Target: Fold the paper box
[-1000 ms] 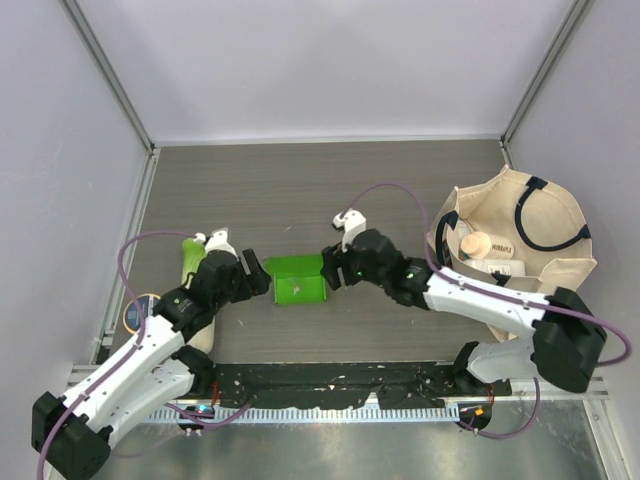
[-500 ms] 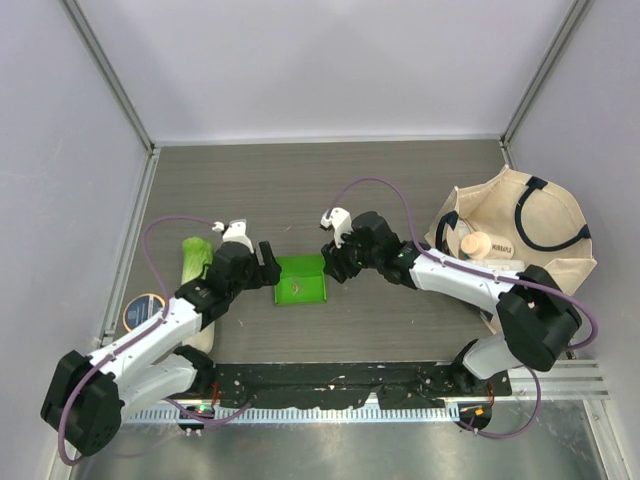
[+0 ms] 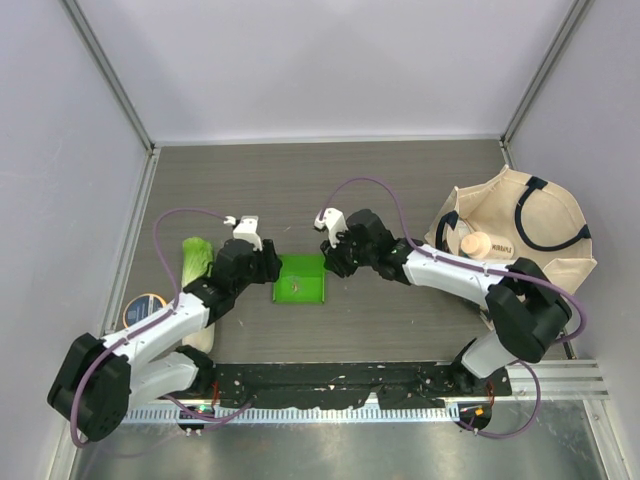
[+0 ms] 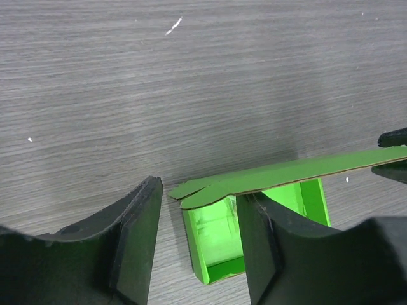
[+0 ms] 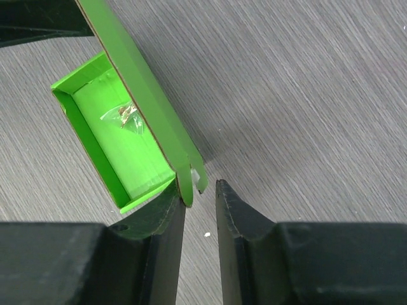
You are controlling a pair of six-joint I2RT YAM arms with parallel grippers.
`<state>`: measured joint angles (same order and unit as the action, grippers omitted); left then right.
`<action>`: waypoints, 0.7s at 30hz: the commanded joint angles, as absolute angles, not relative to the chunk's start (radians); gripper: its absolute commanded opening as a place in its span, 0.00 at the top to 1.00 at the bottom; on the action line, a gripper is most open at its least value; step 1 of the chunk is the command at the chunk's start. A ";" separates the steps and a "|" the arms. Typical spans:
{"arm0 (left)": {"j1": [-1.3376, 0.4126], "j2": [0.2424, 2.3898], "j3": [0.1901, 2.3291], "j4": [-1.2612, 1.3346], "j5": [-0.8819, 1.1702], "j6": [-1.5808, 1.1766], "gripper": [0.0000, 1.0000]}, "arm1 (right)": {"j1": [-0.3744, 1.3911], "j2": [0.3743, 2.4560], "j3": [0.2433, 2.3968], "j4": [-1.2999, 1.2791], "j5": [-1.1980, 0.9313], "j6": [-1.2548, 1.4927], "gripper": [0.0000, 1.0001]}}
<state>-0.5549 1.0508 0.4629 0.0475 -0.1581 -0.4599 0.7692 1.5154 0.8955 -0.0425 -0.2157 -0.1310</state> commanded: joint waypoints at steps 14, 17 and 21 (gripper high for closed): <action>-0.551 1.112 0.474 0.158 -0.095 -0.436 0.78 | 0.776 1.508 0.908 0.058 -0.169 -0.131 0.89; -0.551 1.126 0.482 0.173 -0.103 -0.433 0.87 | 0.784 1.509 0.908 0.075 -0.126 -0.114 0.98; -0.554 1.123 0.500 0.163 -0.123 -0.414 1.00 | 0.815 1.503 0.916 0.075 -0.025 -0.123 0.99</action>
